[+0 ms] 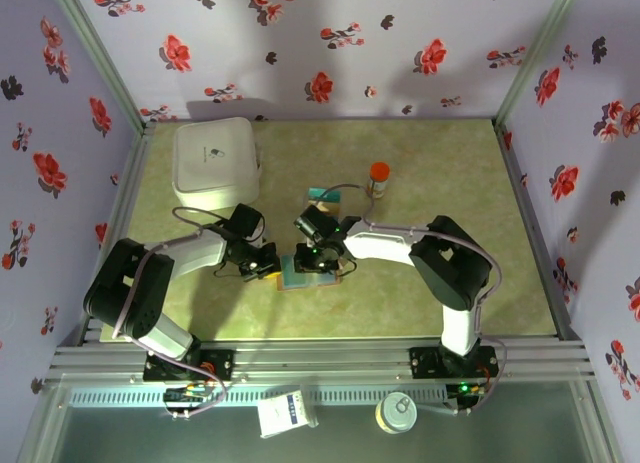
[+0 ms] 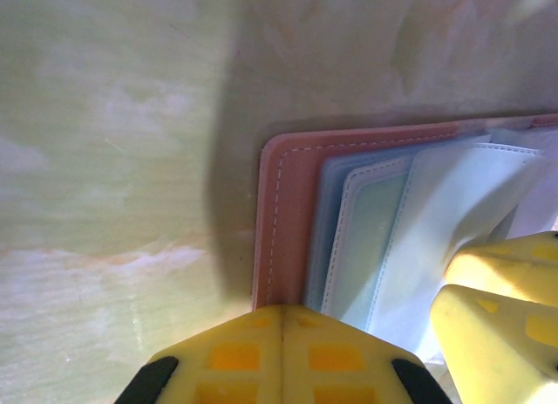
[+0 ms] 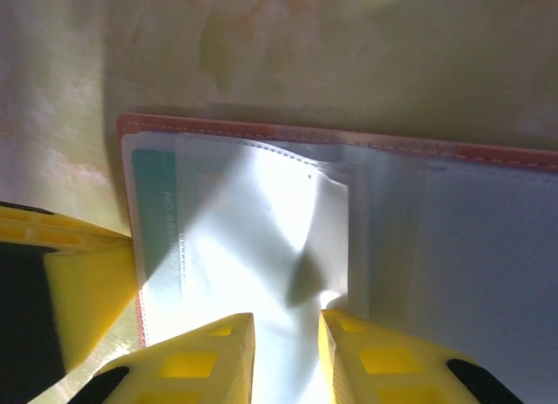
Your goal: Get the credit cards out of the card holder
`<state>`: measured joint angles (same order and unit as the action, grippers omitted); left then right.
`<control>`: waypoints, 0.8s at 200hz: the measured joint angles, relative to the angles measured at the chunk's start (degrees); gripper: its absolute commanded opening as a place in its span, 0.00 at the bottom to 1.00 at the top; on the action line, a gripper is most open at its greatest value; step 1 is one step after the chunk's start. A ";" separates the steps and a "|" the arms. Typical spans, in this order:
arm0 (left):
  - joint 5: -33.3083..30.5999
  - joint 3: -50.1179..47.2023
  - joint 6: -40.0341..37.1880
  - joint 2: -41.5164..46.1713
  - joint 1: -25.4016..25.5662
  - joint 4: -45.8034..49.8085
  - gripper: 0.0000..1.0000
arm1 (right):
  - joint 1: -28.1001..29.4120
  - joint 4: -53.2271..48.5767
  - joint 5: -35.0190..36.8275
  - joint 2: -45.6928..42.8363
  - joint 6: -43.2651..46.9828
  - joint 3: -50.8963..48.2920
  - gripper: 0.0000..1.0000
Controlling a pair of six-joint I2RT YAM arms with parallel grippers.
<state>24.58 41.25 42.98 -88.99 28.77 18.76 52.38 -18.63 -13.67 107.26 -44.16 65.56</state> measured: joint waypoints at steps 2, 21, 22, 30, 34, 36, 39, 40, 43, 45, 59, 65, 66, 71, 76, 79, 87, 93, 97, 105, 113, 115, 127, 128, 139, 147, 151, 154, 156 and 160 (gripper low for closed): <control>-0.02 0.04 -0.04 0.00 0.00 0.07 0.00 | -0.04 0.15 -0.02 -0.04 -0.02 -0.11 0.25; -0.68 0.42 -0.31 -0.02 0.00 0.55 0.00 | -0.66 1.57 -0.87 -0.46 -0.07 -1.53 0.25; -0.74 0.46 -0.33 -0.04 0.00 0.57 0.00 | -0.70 1.73 -1.01 -0.48 -0.07 -1.62 0.25; -1.09 0.63 -0.52 -0.17 0.00 0.79 0.00 | -0.98 2.45 -1.57 -0.55 -0.20 -2.19 0.25; -1.20 0.74 -0.59 -0.28 0.00 0.85 0.00 | -1.11 2.89 -1.81 -0.57 -0.31 -2.47 0.25; -1.22 0.83 -0.66 -0.37 0.00 0.92 0.00 | -1.16 3.04 -1.90 -0.57 -0.37 -2.58 0.25; -1.22 0.92 -0.76 -0.48 0.00 0.98 0.00 | -1.25 3.41 -2.10 -0.61 -0.46 -2.78 0.25; -1.25 0.94 -0.76 -0.50 0.00 1.01 0.00 | -1.31 3.50 -2.23 -0.63 -0.50 -2.86 0.24; -1.25 1.05 -0.85 -0.61 -0.02 1.09 0.00 | -1.38 3.78 -2.47 -0.66 -0.57 -3.04 0.24; -1.25 1.16 -1.01 -0.70 -0.02 1.18 0.00 | -1.44 3.98 -2.64 -0.68 -0.68 -3.17 0.24; -1.25 1.60 -1.42 -1.07 -0.17 1.53 0.00 | -1.70 5.07 -3.39 -1.01 -1.09 -3.89 0.24; -1.25 1.75 -1.55 -1.18 -0.22 1.68 0.00 | -1.81 5.46 -3.67 -1.09 -1.38 -4.17 0.24; -1.27 1.77 -1.57 -1.18 -0.22 1.70 0.00 | -1.84 5.53 -3.69 -1.09 -1.38 -4.22 0.24; -1.27 1.90 -1.66 -1.29 -0.28 1.84 0.00 | -1.90 5.88 -3.96 -1.20 -1.51 -4.46 0.24; -1.29 2.01 -1.70 -1.36 -0.31 1.90 0.00 | -1.95 6.29 -4.17 -1.27 -1.57 -4.70 0.24; -1.31 2.12 -1.81 -1.44 -0.35 1.97 0.00 | -2.01 6.56 -4.31 -1.31 -1.66 -4.87 0.24; -1.44 2.32 -1.90 -1.60 -0.50 2.08 0.00 | -2.14 7.26 -4.61 -1.33 -2.03 -5.22 0.23; -1.51 2.43 -2.05 -1.68 -0.63 2.08 0.00 | -2.23 7.76 -4.81 -1.36 -2.43 -5.49 0.23; -1.57 2.51 -2.16 -1.70 -0.74 2.08 0.00 | -2.25 8.15 -4.96 -1.40 -2.60 -5.66 0.23; -1.68 2.67 -2.51 -1.81 -0.94 2.08 0.00 | -2.36 8.72 -5.22 -1.42 -2.91 -5.90 0.22; -1.90 2.86 -2.73 -1.92 -1.16 2.12 0.00 | -2.54 9.44 -5.49 -1.42 -3.21 -6.21 0.23; -1.95 2.91 -2.80 -1.95 -1.20 2.10 0.00 | -2.54 9.68 -5.53 -1.42 -3.32 -6.29 0.23; -2.34 3.26 -3.13 -2.19 -1.68 2.10 0.00 | -2.64 10.82 -5.86 -1.44 -4.00 -6.75 0.23; -2.34 3.28 -3.15 -2.21 -1.70 2.10 0.00 | -2.64 10.88 -5.88 -1.44 -4.02 -6.78 0.23; -2.62 3.48 -3.45 -2.38 -2.21 2.08 0.00 | -2.69 11.89 -5.90 -1.60 -4.83 -7.26 0.22; -3.04 3.54 -3.80 -2.49 -2.56 2.08 0.00 | -2.73 12.74 -5.88 -1.84 -5.60 -7.85 0.21; -3.28 3.61 -3.96 -2.58 -2.78 2.10 0.00 | -2.75 13.33 -5.90 -2.01 -6.10 -8.26 0.21; -3.41 3.61 -4.07 -2.67 -2.93 2.08 0.00 | -2.78 13.79 -5.90 -2.16 -6.45 -8.61 0.21; -3.52 3.61 -4.15 -2.69 -3.04 2.08 0.00 | -2.78 14.08 -5.88 -2.27 -6.67 -8.90 0.21; -3.58 3.63 -4.24 -2.75 -3.26 2.10 0.00 | -2.78 14.69 -5.88 -2.47 -7.17 -9.40 0.21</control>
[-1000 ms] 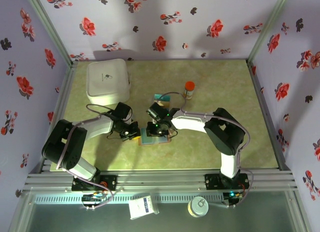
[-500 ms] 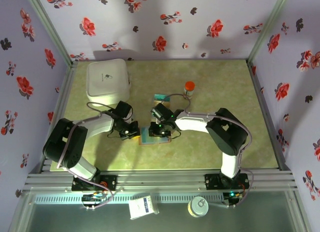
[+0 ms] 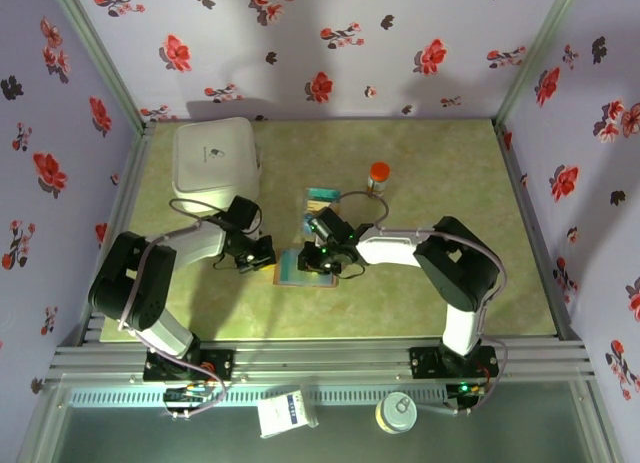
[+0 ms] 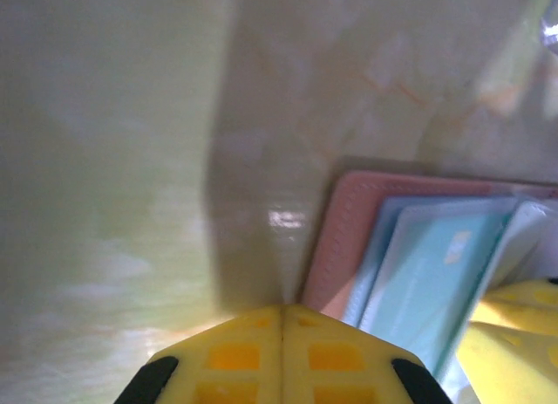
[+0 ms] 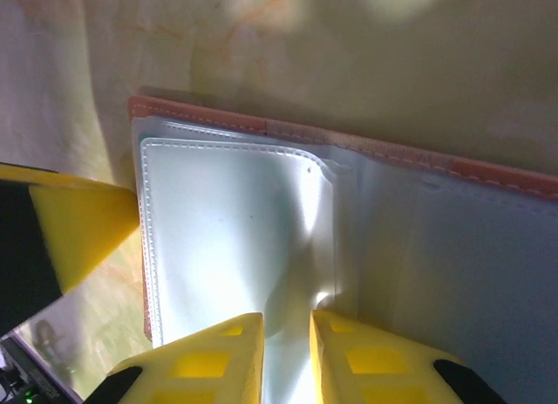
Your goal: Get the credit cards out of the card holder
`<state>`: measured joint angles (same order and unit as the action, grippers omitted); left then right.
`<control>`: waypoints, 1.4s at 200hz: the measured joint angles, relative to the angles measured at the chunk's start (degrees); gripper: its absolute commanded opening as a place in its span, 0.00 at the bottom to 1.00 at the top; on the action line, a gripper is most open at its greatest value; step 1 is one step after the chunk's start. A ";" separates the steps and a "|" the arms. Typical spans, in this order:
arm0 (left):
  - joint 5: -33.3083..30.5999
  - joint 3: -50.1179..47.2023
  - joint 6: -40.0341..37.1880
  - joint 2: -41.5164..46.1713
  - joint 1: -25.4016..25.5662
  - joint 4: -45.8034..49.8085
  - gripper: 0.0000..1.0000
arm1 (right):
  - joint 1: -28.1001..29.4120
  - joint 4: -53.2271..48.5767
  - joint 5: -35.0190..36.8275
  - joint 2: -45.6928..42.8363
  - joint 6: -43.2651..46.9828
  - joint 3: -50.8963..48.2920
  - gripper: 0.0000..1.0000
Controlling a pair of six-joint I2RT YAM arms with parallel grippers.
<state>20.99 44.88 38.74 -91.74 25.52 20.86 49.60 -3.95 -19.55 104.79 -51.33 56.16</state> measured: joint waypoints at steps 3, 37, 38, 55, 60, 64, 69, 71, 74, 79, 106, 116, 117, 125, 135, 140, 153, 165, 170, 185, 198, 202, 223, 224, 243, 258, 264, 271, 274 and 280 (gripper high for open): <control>-0.02 0.04 -0.13 -0.04 -0.17 0.02 0.00 | 0.00 0.48 0.00 -0.15 -0.42 -0.39 0.21; -0.70 1.18 -0.37 0.31 -0.98 1.25 0.03 | 0.00 5.38 0.24 -1.90 -4.57 -4.22 0.20; -0.70 1.20 -0.37 0.35 -0.98 1.29 0.03 | 0.00 5.49 0.24 -1.92 -4.66 -4.28 0.20; -0.52 1.64 -0.26 2.25 -1.03 1.86 0.08 | 0.00 7.10 0.26 -2.16 -5.77 -5.25 0.20; -0.33 1.70 -0.17 3.10 -1.05 2.01 0.09 | 0.00 7.30 0.26 -2.16 -5.88 -5.35 0.20; -0.15 1.77 -0.11 3.80 -1.05 2.10 0.10 | 0.00 7.43 0.26 -2.16 -5.97 -5.40 0.20; 0.15 1.84 0.13 4.66 -1.05 2.14 0.12 | 0.00 7.58 0.26 -2.16 -6.12 -5.44 0.20; 0.24 1.88 0.09 5.01 -1.05 2.14 0.12 | 0.00 7.63 0.26 -2.16 -6.19 -5.46 0.20; 0.50 1.90 0.20 5.49 -1.05 2.14 0.13 | 0.00 7.76 0.26 -2.16 -6.19 -5.49 0.20; 0.90 1.97 0.39 6.25 -1.05 2.10 0.14 | 0.00 8.00 0.26 -2.16 -6.27 -5.53 0.20; 3.82 1.97 2.45 8.13 -0.57 0.90 0.19 | 0.00 8.98 0.24 -2.16 -6.43 -5.68 0.20; 4.79 1.84 3.19 8.13 -0.07 -0.04 0.20 | 0.00 9.53 0.24 -2.16 -6.64 -5.77 0.20; 4.83 1.81 3.28 8.13 -0.04 -0.11 0.20 | 0.00 9.53 0.24 -2.16 -6.67 -5.79 0.20; 5.55 1.66 3.89 8.11 0.48 -0.83 0.21 | 0.00 9.94 0.24 -2.16 -6.86 -5.97 0.20; 6.29 1.31 4.50 7.98 1.29 -1.90 0.22 | 0.00 10.16 0.24 -2.16 -7.10 -6.10 0.20; 6.62 1.11 4.83 7.85 1.66 -2.43 0.22 | 0.00 10.21 0.24 -2.16 -7.26 -6.14 0.20; 7.15 0.66 5.70 7.08 2.56 -3.54 0.23 | 0.00 10.58 0.24 -2.16 -7.43 -6.34 0.20; 7.39 0.11 6.36 6.16 3.19 -4.39 0.24 | 0.00 10.82 0.22 -2.16 -7.48 -6.47 0.20; 7.43 -0.15 6.51 5.79 3.39 -4.63 0.24 | 0.00 10.93 0.24 -2.16 -7.56 -6.51 0.20; 7.58 -0.85 7.26 4.90 3.69 -5.25 0.25 | 0.00 11.28 0.22 -2.16 -7.74 -6.71 0.20; 7.56 -1.09 7.61 4.24 3.76 -5.51 0.25 | 0.00 11.54 0.22 -2.16 -7.85 -6.84 0.20; 7.56 -1.11 7.67 4.00 3.76 -5.62 0.25 | 0.00 11.58 0.24 -2.16 -7.85 -6.88 0.20; 7.56 -1.14 7.74 2.99 3.80 -6.21 0.26 | 0.00 11.85 0.24 -2.16 -7.85 -7.06 0.20; 7.58 -1.14 7.74 2.93 3.80 -6.27 0.26 | 0.00 11.85 0.24 -2.16 -7.85 -7.06 0.20; 7.58 -1.14 7.78 1.81 3.98 -6.82 0.25 | 0.00 11.91 0.24 -2.16 -7.85 -7.10 0.20; 7.65 -1.14 7.91 1.22 4.17 -7.08 0.25 | 0.00 11.93 0.22 -2.16 -7.85 -7.10 0.20; 7.69 -1.14 7.93 1.11 4.24 -7.19 0.24 | 0.00 11.96 0.22 -2.16 -7.85 -7.10 0.20; 7.78 -1.14 7.98 1.05 4.31 -7.37 0.24 | 0.00 12.00 0.22 -2.16 -7.87 -7.10 0.19; 7.78 -1.14 8.02 1.05 4.33 -7.43 0.23 | 0.00 12.02 0.22 -2.16 -7.87 -7.10 0.20; 7.80 -1.14 8.17 1.05 4.35 -7.61 0.22 | 0.00 12.07 0.22 -2.16 -7.87 -7.13 0.20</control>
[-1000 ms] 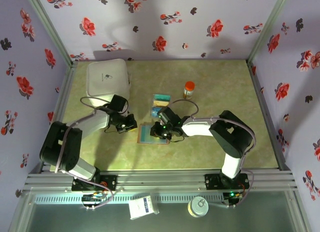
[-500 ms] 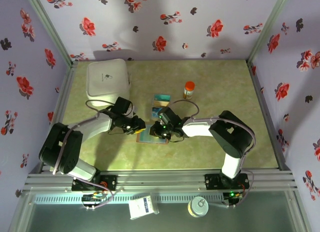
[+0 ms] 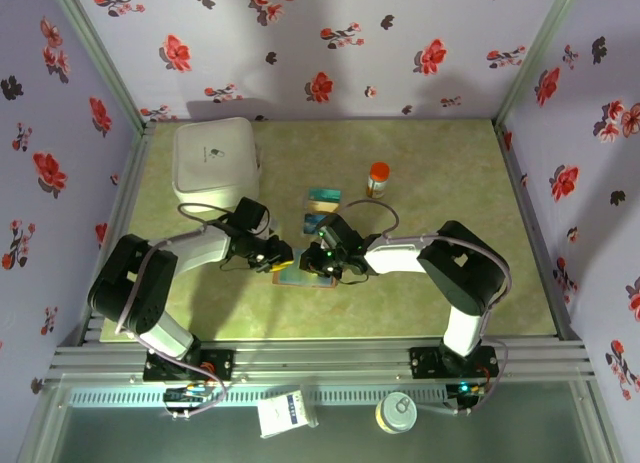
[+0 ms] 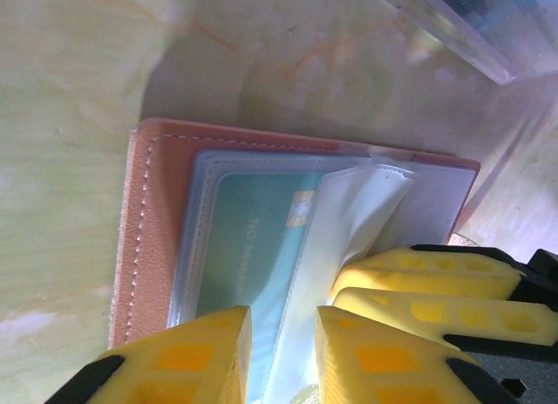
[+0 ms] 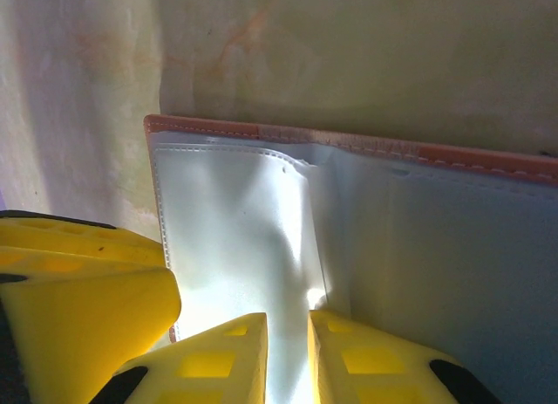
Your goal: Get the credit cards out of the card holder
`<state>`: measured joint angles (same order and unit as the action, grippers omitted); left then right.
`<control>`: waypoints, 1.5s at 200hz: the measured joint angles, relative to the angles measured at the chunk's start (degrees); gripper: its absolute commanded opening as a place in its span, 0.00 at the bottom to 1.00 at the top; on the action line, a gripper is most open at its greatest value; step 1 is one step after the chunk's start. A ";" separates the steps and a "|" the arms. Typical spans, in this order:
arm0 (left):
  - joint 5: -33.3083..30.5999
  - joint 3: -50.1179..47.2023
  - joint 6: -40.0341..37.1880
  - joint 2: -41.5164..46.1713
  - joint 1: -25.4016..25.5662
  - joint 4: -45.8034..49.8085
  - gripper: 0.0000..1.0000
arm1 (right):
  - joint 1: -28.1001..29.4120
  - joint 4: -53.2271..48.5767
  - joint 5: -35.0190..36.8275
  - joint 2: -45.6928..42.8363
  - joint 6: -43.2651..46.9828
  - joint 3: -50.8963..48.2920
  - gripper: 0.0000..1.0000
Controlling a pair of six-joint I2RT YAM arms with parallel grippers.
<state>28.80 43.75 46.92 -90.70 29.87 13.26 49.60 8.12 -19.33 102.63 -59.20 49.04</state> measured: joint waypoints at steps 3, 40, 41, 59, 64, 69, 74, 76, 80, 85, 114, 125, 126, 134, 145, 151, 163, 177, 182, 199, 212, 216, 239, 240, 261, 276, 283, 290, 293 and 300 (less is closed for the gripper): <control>0.07 0.00 0.13 0.00 0.00 -0.07 0.22 | 0.00 0.02 -0.02 0.00 0.00 0.00 0.20; 1.14 0.00 0.81 0.00 0.13 -0.87 0.20 | 0.00 0.20 -0.20 -0.44 0.00 0.02 0.23; 1.16 0.00 0.81 0.02 0.13 -0.87 0.20 | 0.00 0.20 -0.20 -0.50 0.00 0.02 0.23; 1.40 0.00 0.81 0.22 0.15 -0.81 0.20 | -0.02 -0.33 -0.13 -2.32 0.04 0.02 0.25; 1.44 0.00 0.81 0.35 0.15 -0.79 0.20 | -0.02 -0.72 0.02 -3.15 0.11 0.02 0.25; 1.49 0.02 0.81 0.55 0.15 -0.74 0.20 | -0.02 -1.09 0.11 -4.09 0.22 0.02 0.26; 1.49 0.13 0.81 0.72 0.20 -0.57 0.21 | -0.02 -1.49 0.28 -4.98 0.33 0.04 0.26; 1.49 0.17 0.81 0.79 0.20 -0.50 0.21 | -0.02 -1.75 0.50 -5.44 0.52 0.07 0.26; 1.51 0.33 0.83 0.90 0.22 -0.37 0.21 | -0.02 -2.16 0.70 -6.14 0.66 0.09 0.26; 1.51 0.55 0.81 0.98 0.31 -0.22 0.21 | -0.07 -2.84 1.16 -7.10 0.92 0.11 0.27; 1.53 2.45 0.83 1.05 1.44 0.33 0.22 | -0.92 -7.54 3.67 -12.46 3.02 0.22 0.29; 1.51 3.08 0.83 1.01 2.10 0.48 0.22 | -1.55 -9.44 4.76 -14.32 3.74 0.22 0.30; 1.53 3.17 0.83 0.98 2.16 0.48 0.22 | -1.60 -9.57 4.83 -14.43 3.76 0.22 0.30; 1.53 3.65 0.85 0.83 2.62 0.52 0.23 | -2.08 -10.93 5.68 -15.74 4.35 0.20 0.31; 1.51 4.39 0.90 0.35 3.30 0.52 0.25 | -2.75 -12.41 6.67 -17.57 4.98 0.07 0.31; 1.53 4.76 1.01 0.04 3.61 0.50 0.26 | -3.08 -12.96 7.21 -18.60 5.25 -0.15 0.32; 1.53 5.60 1.11 -0.83 4.31 0.57 0.29 | -3.72 -14.12 7.98 -20.65 5.68 -0.85 0.32; 1.53 6.60 1.27 -2.08 5.18 0.66 0.31 | -4.37 -15.34 8.87 -22.80 6.25 -1.92 0.33; 1.53 6.95 1.29 -2.56 5.51 0.66 0.32 | -4.59 -15.80 9.09 -23.39 6.36 -2.25 0.33; 1.49 8.33 1.55 -4.46 6.78 0.70 0.33 | -5.27 -17.38 9.92 -25.22 6.73 -3.32 0.35; 1.51 9.46 1.97 -5.84 7.69 0.68 0.35 | -5.53 -18.27 10.58 -26.58 6.86 -4.17 0.37; 1.51 9.86 2.10 -6.27 8.00 0.63 0.35 | -5.62 -18.71 10.80 -26.97 6.93 -4.42 0.37; 1.51 12.44 2.49 -9.01 9.68 0.63 0.38 | -5.86 -20.79 11.96 -29.29 7.17 -5.42 0.40; 1.51 12.52 2.51 -9.09 9.73 0.63 0.38 | -5.86 -20.83 11.98 -29.33 7.17 -5.42 0.40; 1.57 14.10 2.54 -10.86 10.80 0.50 0.40 | -6.12 -21.94 12.90 -31.06 7.28 -5.97 0.42; 1.75 14.62 2.51 -11.67 11.13 0.46 0.40 | -6.23 -22.60 13.38 -31.89 7.37 -6.10 0.43; 1.79 14.73 2.51 -11.93 11.13 0.46 0.40 | -6.23 -22.82 13.42 -32.15 7.41 -6.12 0.43; 1.81 14.82 2.49 -12.13 11.13 0.46 0.42 | -6.23 -23.04 13.42 -32.28 7.41 -6.12 0.43; 1.81 14.82 2.49 -12.24 11.13 0.46 0.42 | -6.23 -23.06 13.42 -32.30 7.41 -6.12 0.43; 1.90 14.84 2.49 -12.31 11.13 0.46 0.43 | -6.23 -23.08 13.42 -32.30 7.43 -6.14 0.43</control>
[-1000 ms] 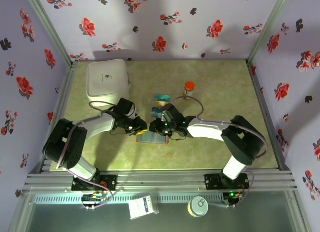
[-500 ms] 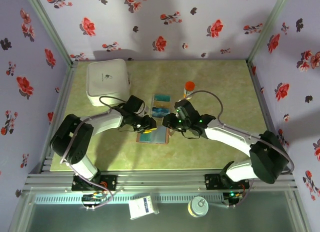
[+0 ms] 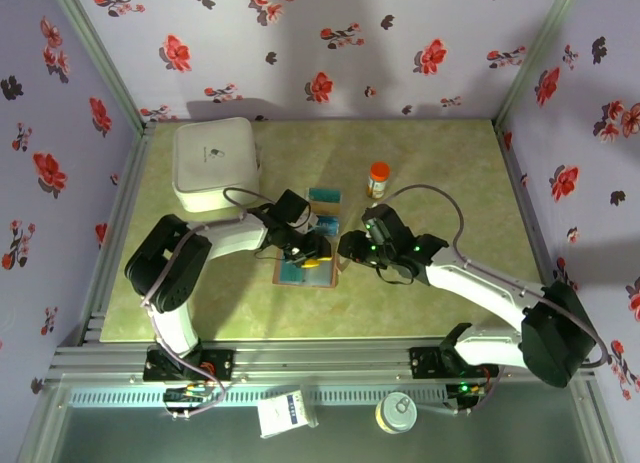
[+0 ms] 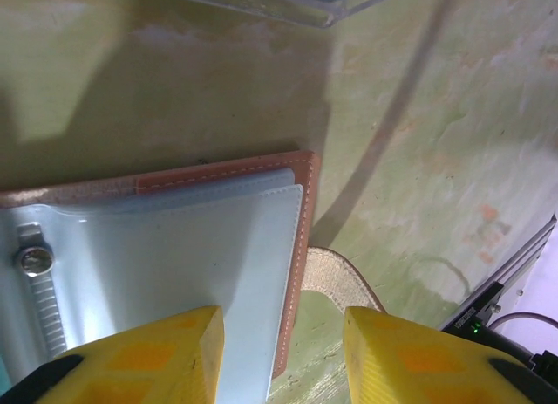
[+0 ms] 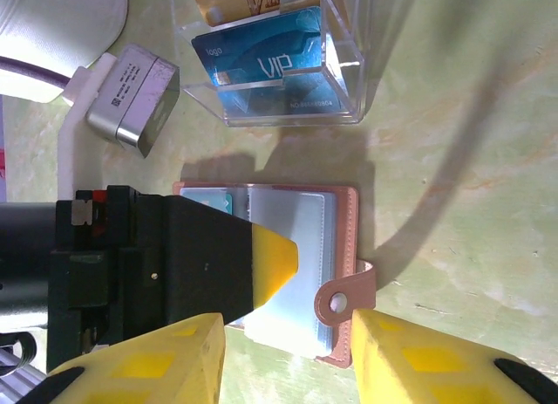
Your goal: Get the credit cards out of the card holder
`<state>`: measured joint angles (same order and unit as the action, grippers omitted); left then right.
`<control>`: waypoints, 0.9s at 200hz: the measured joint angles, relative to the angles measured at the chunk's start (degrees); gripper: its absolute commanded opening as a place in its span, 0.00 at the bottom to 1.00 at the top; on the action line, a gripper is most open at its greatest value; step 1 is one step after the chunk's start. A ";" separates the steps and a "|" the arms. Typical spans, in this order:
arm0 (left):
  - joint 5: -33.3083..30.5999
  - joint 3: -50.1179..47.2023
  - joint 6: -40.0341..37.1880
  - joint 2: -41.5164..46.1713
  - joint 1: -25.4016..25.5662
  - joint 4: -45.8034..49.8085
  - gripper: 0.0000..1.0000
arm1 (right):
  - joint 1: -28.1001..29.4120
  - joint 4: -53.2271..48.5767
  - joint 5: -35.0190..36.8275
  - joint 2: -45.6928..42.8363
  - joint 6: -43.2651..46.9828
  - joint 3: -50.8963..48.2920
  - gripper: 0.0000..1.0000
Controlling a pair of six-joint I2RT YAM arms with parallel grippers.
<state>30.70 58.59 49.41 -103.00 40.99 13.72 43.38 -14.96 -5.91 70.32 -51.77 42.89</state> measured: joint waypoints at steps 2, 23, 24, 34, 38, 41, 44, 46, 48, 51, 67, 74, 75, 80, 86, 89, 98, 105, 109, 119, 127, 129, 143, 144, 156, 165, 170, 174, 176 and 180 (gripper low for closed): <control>0.04 0.00 -0.02 -0.02 0.00 0.00 0.43 | -0.02 0.00 0.00 0.00 0.02 0.00 0.43; 0.50 0.46 -0.15 -0.02 0.00 0.00 0.43 | 0.00 0.00 -0.04 0.02 0.17 0.00 0.43; 0.50 0.50 -0.20 -0.02 0.00 0.02 0.43 | -0.02 0.00 -0.04 0.04 0.17 0.00 0.43; 0.52 0.90 -0.24 -0.02 0.00 0.02 0.43 | -0.02 0.02 -0.07 0.13 0.17 0.00 0.43; 0.52 0.98 -0.28 0.00 -0.02 0.00 0.43 | -0.02 0.04 -0.07 0.20 0.17 0.00 0.43; 0.52 1.07 -0.37 0.00 -0.02 0.02 0.43 | 0.00 0.04 -0.07 0.26 0.15 0.00 0.43; 0.50 1.14 -0.42 0.07 -0.04 0.02 0.43 | 0.00 0.07 -0.11 0.35 0.15 0.00 0.43; 0.48 1.16 -0.46 0.11 -0.11 0.02 0.43 | 0.00 0.07 -0.15 0.42 0.15 0.00 0.43; 0.50 1.16 -0.46 0.11 -0.13 0.02 0.43 | 0.00 0.07 -0.22 0.48 0.15 0.00 0.43; 0.48 1.16 -0.50 0.20 -0.17 0.04 0.42 | 0.00 0.09 -0.26 0.63 0.15 0.00 0.43; 0.44 1.16 -1.01 0.79 -0.68 0.76 0.41 | 0.00 0.17 -0.55 1.60 0.15 0.02 0.43; 0.42 1.16 -1.36 1.22 -1.05 1.16 0.41 | 0.00 0.33 -0.83 2.21 0.13 0.02 0.42; 0.42 1.16 -1.40 1.31 -1.14 1.25 0.41 | 0.00 0.33 -0.87 2.25 0.15 0.02 0.42; 0.39 1.16 -1.60 1.70 -1.49 1.51 0.40 | 0.00 0.50 -1.11 2.71 0.13 0.02 0.42; 0.33 1.14 -1.75 2.23 -1.97 1.75 0.40 | 0.00 0.66 -1.42 3.34 0.13 0.09 0.42; 0.26 1.07 -1.88 2.56 -2.27 1.81 0.40 | 0.00 0.66 -1.57 3.61 0.13 0.15 0.42; 0.00 0.74 -2.16 3.58 -3.17 1.90 0.39 | 0.02 0.83 -1.97 4.68 0.13 0.44 0.41; -0.20 0.35 -2.40 4.50 -3.87 2.03 0.39 | 0.02 1.03 -2.23 5.53 0.13 0.79 0.40; -0.22 0.15 -2.49 4.92 -4.20 2.19 0.39 | 0.13 1.11 -2.38 5.99 0.11 1.03 0.39; -0.52 -0.52 -2.93 6.16 -5.11 2.58 0.38 | 0.33 1.38 -2.89 6.99 0.13 1.68 0.38; -0.66 -1.20 -3.28 7.15 -5.92 2.86 0.37 | 0.59 1.57 -3.21 7.78 0.11 2.36 0.37; -0.68 -1.36 -3.28 7.28 -6.05 2.86 0.37 | 0.66 1.60 -3.28 8.00 0.11 2.56 0.37; -0.72 -2.60 -3.69 8.57 -7.19 3.39 0.34 | 1.29 2.19 -3.80 9.70 0.11 4.02 0.36; -0.72 -2.67 -3.69 8.61 -7.26 3.45 0.34 | 1.33 2.23 -3.85 9.79 0.11 4.11 0.36; -0.85 -3.50 -4.26 9.20 -8.07 3.98 0.30 | 2.08 2.82 -4.57 11.47 0.11 5.53 0.35; -1.01 -3.98 -4.57 9.38 -8.55 4.37 0.29 | 2.71 3.32 -5.09 12.85 0.13 6.69 0.34; -1.09 -4.22 -4.79 9.44 -8.74 4.44 0.29 | 3.06 3.56 -5.35 13.57 0.13 7.30 0.33; -1.11 -4.44 -4.90 9.49 -8.92 4.57 0.29 | 3.39 3.78 -5.70 14.27 0.11 7.87 0.33; -1.11 -4.50 -4.98 9.49 -8.98 4.66 0.29 | 3.48 3.85 -5.75 14.51 0.13 8.07 0.33; -1.11 -4.74 -5.03 9.57 -9.14 4.81 0.28 | 3.80 4.13 -6.19 15.23 0.13 8.59 0.33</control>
<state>29.58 53.84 44.38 -93.43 31.86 18.52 47.18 -10.83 -12.10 85.56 -51.64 51.48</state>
